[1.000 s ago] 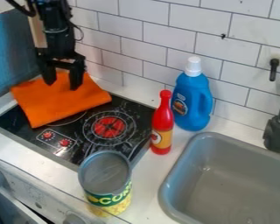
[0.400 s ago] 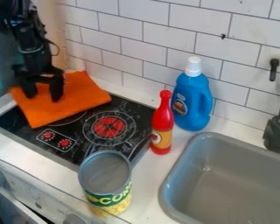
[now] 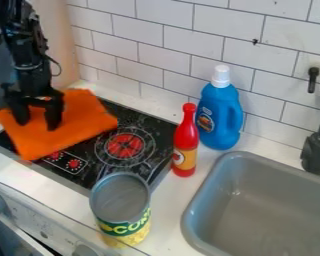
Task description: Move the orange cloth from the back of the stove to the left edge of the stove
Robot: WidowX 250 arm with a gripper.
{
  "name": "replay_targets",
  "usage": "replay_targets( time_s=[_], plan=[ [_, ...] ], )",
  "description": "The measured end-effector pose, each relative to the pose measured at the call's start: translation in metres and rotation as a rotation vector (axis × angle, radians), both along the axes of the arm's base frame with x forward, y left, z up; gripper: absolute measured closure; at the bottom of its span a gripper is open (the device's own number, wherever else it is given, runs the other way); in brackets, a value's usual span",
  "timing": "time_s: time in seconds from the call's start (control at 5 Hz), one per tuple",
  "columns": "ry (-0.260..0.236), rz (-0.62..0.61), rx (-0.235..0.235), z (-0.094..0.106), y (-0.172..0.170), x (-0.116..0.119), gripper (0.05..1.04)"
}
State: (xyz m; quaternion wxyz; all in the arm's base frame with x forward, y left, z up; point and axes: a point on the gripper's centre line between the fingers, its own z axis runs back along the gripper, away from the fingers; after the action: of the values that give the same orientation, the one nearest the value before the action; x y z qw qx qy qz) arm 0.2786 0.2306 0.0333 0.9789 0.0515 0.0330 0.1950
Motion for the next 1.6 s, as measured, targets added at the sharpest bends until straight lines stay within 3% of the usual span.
replay_targets(
  time_s=[0.2,0.4,0.6,0.8,1.0,1.2,1.4,1.6],
  plan=[
    [0.131,-0.035,-0.017,0.0,-0.011,-0.032,0.083],
    [0.226,-0.059,0.014,0.001,-0.009,-0.067,0.082],
    [0.332,0.011,0.013,-0.003,0.006,-0.104,0.083],
    [0.375,0.077,0.018,-0.003,0.021,-0.114,0.083],
    [0.279,0.122,-0.066,0.001,0.021,-0.107,0.083],
    [0.049,0.048,-0.098,0.051,0.003,-0.075,0.083],
    [-0.045,-0.015,-0.114,0.081,-0.017,-0.066,0.083],
    [-0.08,-0.085,-0.08,0.098,-0.036,-0.065,0.083]
  ],
)
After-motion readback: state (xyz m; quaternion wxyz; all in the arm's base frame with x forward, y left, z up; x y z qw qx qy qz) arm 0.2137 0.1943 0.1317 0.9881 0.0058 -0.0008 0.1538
